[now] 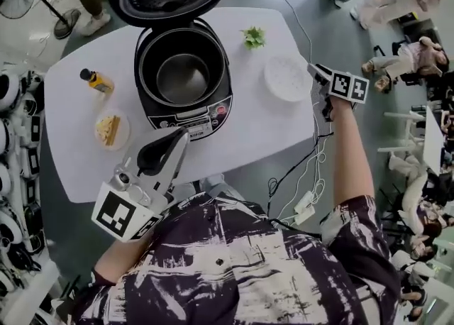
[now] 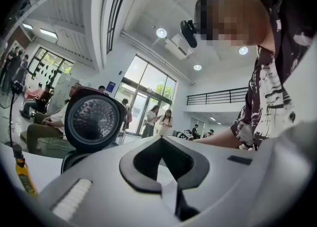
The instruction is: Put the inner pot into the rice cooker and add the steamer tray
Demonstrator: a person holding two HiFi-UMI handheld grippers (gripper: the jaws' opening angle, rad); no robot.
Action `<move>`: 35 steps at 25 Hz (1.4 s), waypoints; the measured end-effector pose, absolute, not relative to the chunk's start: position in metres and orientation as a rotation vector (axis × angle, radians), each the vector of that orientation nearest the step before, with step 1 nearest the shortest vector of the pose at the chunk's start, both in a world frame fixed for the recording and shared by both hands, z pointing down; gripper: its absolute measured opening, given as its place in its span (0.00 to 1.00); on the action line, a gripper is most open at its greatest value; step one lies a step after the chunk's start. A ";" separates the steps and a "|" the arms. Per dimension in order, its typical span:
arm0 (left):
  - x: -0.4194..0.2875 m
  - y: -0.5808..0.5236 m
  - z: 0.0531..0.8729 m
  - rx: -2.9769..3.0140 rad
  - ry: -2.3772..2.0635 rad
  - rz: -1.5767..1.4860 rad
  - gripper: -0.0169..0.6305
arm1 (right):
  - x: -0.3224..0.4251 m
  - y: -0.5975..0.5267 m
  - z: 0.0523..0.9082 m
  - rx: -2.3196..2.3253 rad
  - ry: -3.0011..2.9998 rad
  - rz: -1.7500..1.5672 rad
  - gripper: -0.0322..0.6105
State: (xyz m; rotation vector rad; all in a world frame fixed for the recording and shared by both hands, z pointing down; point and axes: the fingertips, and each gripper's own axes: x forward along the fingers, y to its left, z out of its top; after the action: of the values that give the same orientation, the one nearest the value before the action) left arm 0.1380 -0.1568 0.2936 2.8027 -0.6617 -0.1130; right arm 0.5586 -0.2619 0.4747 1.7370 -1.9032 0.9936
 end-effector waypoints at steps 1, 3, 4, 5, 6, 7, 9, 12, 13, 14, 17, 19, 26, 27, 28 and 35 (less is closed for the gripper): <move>0.144 -0.158 0.296 2.800 -0.660 -0.097 0.03 | 0.589 -0.253 0.486 1.802 -1.846 1.022 0.30; 0.155 -0.162 0.299 2.791 -0.657 -0.067 0.03 | 0.632 -0.237 0.515 1.878 -1.741 1.093 0.32; 0.160 -0.164 0.301 2.786 -0.656 -0.055 0.03 | 0.646 -0.231 0.532 1.890 -1.694 1.133 0.32; 0.165 -0.166 0.302 2.784 -0.656 -0.043 0.03 | 0.657 -0.225 0.551 1.892 -1.649 1.172 0.33; 0.171 -0.167 0.303 2.782 -0.657 -0.032 0.03 | 0.666 -0.220 0.569 1.888 -1.606 1.207 0.33; 0.176 -0.167 0.304 2.782 -0.659 -0.020 0.03 | 0.673 -0.216 0.587 1.883 -1.565 1.238 0.33; 0.187 -0.168 0.307 2.780 -0.665 0.004 0.03 | 0.682 -0.210 0.620 1.877 -1.495 1.296 0.33; 0.197 -0.172 0.315 2.767 -0.687 0.031 0.03 | 0.690 -0.208 0.658 1.880 -1.411 1.351 0.33; 0.198 -0.174 0.317 2.762 -0.698 0.037 0.03 | 0.691 -0.208 0.668 1.877 -1.389 1.357 0.33; 0.199 -0.175 0.319 2.757 -0.710 0.043 0.03 | 0.692 -0.208 0.675 1.872 -1.371 1.359 0.33; 0.200 -0.178 0.322 2.747 -0.739 0.054 0.03 | 0.692 -0.213 0.689 1.847 -1.347 1.347 0.33; 0.200 -0.180 0.325 2.742 -0.754 0.060 0.03 | 0.689 -0.216 0.696 1.812 -1.334 1.326 0.27; 0.196 -0.181 0.325 2.745 -0.767 0.050 0.03 | 0.685 -0.215 0.702 1.865 -1.205 1.392 0.07; 0.195 -0.181 0.324 2.748 -0.764 0.043 0.03 | 0.685 -0.214 0.699 1.872 -1.197 1.414 0.05; 0.195 -0.181 0.323 2.751 -0.759 0.036 0.03 | 0.683 -0.213 0.695 1.859 -1.203 1.416 0.05; 0.190 -0.166 0.304 2.804 -0.667 -0.033 0.03 | 0.665 -0.221 0.609 1.854 -1.438 1.379 0.05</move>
State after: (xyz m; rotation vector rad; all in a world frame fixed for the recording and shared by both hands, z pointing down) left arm 0.1899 -0.1655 0.3035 2.8036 -0.6674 -0.0326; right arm 0.6648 -0.2207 0.6086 1.8539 -1.4377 1.3792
